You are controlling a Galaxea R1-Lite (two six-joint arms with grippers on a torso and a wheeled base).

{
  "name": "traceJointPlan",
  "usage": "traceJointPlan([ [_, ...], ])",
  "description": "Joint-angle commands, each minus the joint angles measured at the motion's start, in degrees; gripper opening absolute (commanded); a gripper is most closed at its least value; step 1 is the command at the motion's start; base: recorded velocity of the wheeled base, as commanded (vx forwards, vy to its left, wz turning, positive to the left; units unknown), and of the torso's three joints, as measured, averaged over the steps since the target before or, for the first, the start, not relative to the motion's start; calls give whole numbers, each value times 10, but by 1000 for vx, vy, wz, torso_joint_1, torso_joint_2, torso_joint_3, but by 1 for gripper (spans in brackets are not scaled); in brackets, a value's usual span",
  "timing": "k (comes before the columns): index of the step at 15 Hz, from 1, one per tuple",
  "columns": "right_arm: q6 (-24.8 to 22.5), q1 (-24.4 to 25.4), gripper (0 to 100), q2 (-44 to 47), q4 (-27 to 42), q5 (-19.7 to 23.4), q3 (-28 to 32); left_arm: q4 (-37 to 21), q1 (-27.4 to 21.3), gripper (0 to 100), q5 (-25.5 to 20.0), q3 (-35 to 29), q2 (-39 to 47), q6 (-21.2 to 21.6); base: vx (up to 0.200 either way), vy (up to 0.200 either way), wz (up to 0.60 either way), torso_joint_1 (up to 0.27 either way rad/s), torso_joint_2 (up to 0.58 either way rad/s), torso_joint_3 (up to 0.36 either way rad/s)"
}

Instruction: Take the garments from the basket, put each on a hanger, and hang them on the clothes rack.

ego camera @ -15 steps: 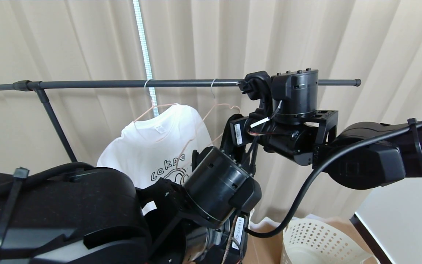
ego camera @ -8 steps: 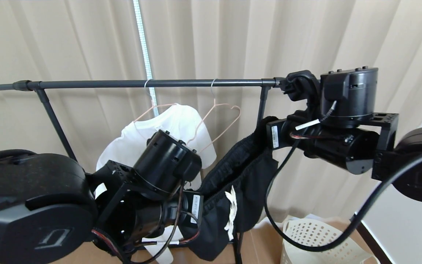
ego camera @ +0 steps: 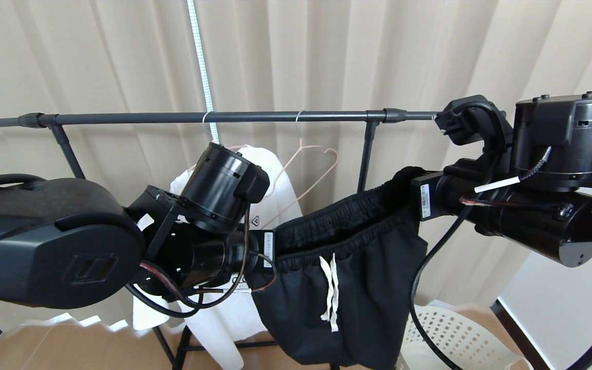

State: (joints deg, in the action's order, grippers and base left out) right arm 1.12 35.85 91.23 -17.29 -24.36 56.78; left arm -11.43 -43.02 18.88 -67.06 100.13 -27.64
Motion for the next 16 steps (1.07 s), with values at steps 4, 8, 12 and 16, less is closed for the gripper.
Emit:
traceJointPlan([
  [4,0,0,0,0,0,0,-1,0,0,100,0,-6,6,4,0,0,0,0,0,0],
  [8,0,0,0,3,0,0,-1,0,2,100,-3,-6,0,5,0,0,0,0,0,0],
  [12,0,0,0,2,0,0,-1,2,29,100,-3,-10,-6,58,0,0,0,0,0,0],
  [16,0,-1,0,-2,0,0,-7,55,79,100,-14,-32,11,145,0,0,0,0,0,0],
])
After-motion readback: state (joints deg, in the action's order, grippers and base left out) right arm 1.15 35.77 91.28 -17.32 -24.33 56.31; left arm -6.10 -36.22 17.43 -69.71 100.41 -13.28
